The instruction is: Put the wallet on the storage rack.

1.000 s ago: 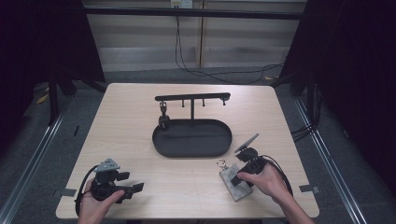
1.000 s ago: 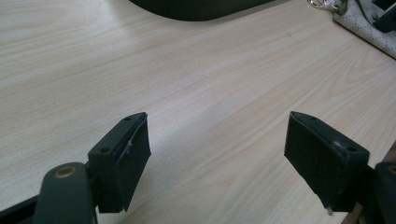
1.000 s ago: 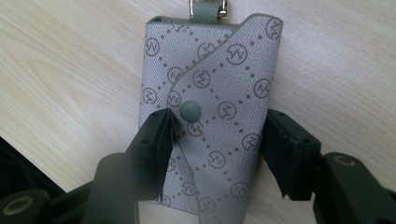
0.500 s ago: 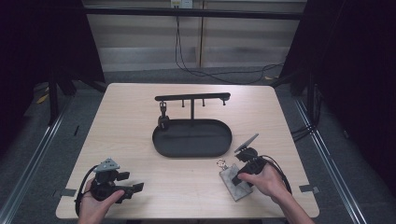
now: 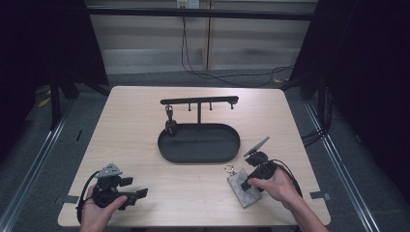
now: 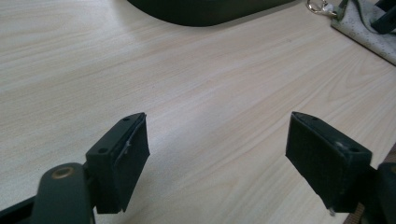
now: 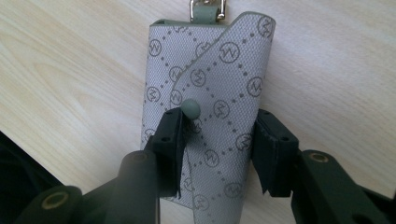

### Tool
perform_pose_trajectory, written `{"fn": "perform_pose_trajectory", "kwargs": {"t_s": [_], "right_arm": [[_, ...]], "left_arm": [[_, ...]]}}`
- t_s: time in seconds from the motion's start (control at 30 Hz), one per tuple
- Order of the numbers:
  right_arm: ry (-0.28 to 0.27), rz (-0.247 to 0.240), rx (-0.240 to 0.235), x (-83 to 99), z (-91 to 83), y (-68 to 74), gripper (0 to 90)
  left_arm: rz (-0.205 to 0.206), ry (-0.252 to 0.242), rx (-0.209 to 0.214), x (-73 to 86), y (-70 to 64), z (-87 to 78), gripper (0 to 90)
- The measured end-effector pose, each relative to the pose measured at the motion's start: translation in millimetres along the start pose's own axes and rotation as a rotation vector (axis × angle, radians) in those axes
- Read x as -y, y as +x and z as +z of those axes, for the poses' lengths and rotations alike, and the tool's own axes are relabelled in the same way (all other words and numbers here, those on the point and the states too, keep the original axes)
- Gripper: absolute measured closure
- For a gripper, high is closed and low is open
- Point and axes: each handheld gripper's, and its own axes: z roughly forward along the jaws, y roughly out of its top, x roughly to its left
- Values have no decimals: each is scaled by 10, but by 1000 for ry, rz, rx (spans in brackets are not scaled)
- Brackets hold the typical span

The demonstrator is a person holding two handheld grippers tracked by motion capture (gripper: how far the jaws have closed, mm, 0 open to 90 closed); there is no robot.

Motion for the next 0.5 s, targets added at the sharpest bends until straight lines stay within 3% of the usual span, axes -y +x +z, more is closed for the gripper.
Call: {"fn": "perform_pose_trajectory", "kwargs": {"t_s": [0.17, 0.27, 0.33, 0.5], "right_arm": [[-6, -11, 2, 3, -7, 4, 572], [-18, -24, 9, 10, -10, 18, 573], [-19, -23, 9, 10, -12, 16, 573], [-4, -20, 8, 2, -32, 14, 575]], "left_arm": [[-12, -8, -4, 4, 6, -6, 209], [-51, -40, 45, 7, 35, -32, 223], [-50, -39, 25, 11, 52, -40, 224], [-42, -31, 21, 11, 49, -32, 222]]}}
